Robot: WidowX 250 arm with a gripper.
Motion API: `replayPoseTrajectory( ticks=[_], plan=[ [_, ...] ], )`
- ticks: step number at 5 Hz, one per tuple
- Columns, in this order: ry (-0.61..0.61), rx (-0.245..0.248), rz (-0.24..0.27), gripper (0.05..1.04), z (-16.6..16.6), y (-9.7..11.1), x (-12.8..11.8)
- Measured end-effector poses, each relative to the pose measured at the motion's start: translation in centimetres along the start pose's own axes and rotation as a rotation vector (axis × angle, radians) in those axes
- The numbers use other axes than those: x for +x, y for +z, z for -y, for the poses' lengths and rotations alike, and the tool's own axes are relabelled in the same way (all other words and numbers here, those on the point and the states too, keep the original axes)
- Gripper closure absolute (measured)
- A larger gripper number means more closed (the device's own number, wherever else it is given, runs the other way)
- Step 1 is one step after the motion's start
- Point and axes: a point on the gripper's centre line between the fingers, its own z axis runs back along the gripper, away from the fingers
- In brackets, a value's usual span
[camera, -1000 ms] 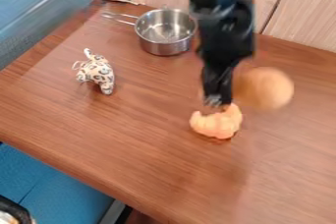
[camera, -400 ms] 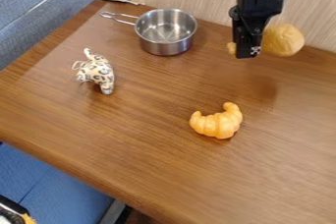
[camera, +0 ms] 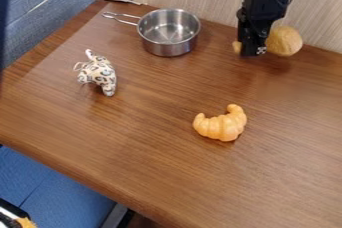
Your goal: Move the drum stick to the upper middle of the table
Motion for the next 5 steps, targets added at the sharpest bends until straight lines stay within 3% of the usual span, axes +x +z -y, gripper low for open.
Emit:
replayPoseTrajectory(
  ticks=[1, 2, 3, 4, 5],
  plan=[
    [0.030, 0.014, -0.031, 0.688, -0.6, -0.5, -0.2],
    [0.061, 0.024, -0.078, 0.382, -0.6, -0.5, -0.9],
    [0.072, 0.039, -0.094, 0.114, -0.5, -0.4, -0.7],
    [0.079, 0.048, -0.105, 0.077, -0.3, -0.3, -0.6],
    [0.101, 0.074, -0.084, 0.083, -0.3, 1.7, -0.7]
  ],
)
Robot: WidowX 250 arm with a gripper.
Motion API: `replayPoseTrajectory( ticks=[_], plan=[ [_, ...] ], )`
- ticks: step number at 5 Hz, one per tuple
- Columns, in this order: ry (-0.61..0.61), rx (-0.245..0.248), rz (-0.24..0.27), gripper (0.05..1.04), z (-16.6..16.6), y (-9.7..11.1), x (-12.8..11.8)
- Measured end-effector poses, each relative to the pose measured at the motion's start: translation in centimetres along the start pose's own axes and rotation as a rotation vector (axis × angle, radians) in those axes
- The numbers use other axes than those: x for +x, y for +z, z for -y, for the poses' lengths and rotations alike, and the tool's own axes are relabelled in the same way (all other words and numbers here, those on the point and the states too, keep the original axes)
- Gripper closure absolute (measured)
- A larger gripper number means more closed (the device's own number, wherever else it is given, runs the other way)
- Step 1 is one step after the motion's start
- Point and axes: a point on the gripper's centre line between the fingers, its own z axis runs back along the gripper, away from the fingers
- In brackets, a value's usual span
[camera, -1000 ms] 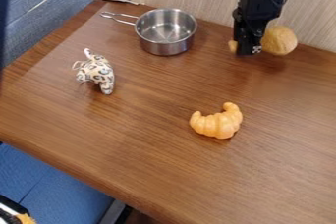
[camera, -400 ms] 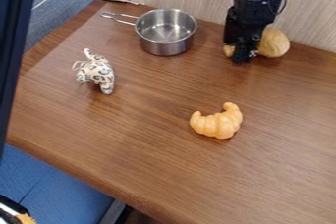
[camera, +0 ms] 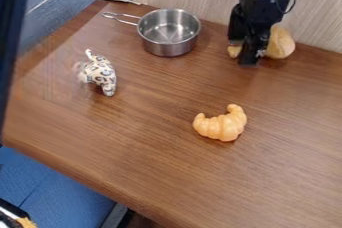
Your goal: Move the drum stick to the upper middle of the table
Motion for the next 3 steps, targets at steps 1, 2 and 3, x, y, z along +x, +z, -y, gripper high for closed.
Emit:
replayPoseTrajectory(
  ticks=[1, 2, 3],
  plan=[
    [0.036, 0.018, 0.070, 0.083, -0.2, 3.1, -0.1],
    [0.105, 0.011, 0.102, 0.083, -0.7, 4.5, -1.4],
    [0.253, 0.025, 0.129, 0.083, -0.4, 5.4, -3.0]
  ],
)
